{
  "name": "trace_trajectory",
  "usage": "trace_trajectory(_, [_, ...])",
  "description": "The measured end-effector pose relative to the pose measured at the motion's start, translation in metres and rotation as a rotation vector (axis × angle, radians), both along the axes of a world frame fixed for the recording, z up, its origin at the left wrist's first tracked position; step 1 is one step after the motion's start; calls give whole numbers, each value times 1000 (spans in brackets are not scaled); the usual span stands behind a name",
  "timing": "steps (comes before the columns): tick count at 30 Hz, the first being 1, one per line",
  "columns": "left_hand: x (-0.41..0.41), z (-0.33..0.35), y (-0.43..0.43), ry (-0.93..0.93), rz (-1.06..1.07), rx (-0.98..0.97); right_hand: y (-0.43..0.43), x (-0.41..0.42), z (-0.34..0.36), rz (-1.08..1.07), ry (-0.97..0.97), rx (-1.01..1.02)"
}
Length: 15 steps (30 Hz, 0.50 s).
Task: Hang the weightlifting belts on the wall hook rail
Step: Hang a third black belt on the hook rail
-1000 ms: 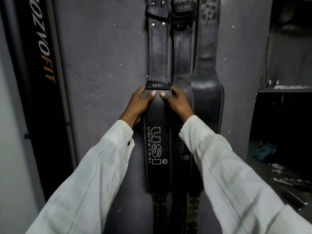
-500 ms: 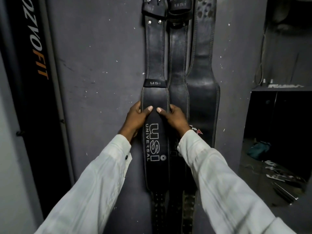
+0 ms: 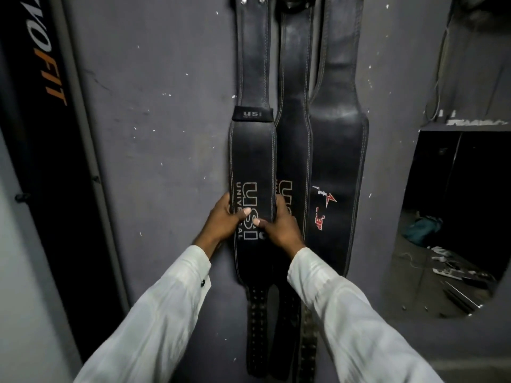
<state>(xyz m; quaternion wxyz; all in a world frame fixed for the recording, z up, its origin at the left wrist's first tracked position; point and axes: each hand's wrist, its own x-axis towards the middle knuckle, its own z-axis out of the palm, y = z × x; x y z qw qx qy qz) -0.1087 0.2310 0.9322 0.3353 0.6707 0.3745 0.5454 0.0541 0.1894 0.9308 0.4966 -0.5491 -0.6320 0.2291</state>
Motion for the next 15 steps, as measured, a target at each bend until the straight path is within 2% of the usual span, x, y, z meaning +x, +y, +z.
trace_trajectory(3, [4,-27,-3,-23,50,17,2,-5,-23,-77,49,20])
trace_trajectory(6, [6,-25,-6,-11,144,47,10,-6,-23,-102,63,42])
trace_trajectory(9, [4,-35,-7,-45,45,-23,11,3,-37,-17,74,46])
trace_trajectory(12, [1,-68,-7,-6,-84,-114,4,7,-67,54,31,-78])
trace_trajectory(15, [3,-83,-9,-3,3,-102,6,4,-82,-33,36,-64])
